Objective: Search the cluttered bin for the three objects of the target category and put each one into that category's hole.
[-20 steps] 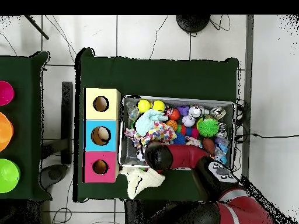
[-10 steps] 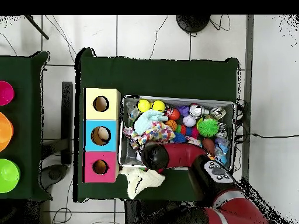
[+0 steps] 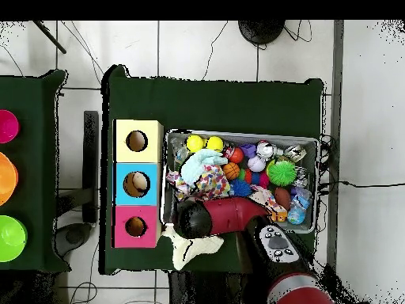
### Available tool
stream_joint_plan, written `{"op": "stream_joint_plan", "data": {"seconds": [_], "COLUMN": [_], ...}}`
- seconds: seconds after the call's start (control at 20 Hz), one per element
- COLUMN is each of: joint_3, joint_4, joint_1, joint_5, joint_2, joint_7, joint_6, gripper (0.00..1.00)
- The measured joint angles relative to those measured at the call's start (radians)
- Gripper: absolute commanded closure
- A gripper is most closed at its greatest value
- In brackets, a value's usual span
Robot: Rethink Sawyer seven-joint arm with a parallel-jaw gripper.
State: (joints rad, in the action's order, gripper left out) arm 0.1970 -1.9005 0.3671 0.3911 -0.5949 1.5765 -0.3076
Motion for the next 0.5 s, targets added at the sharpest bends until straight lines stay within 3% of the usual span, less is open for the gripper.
{"op": "stream_joint_plan", "data": {"seconds": [0.15,0.5], "joint_3": [0.000,0.000], "joint_4": [-0.010,-0.011], "joint_1": [-0.022,-0.034], "joint_5": [-0.025,-0.077], "joint_2": [-0.037,-0.148], "joint_7": [0.000,0.000], "joint_6": [-0.031,-0.205], "gripper": [1.00,1.00]}}
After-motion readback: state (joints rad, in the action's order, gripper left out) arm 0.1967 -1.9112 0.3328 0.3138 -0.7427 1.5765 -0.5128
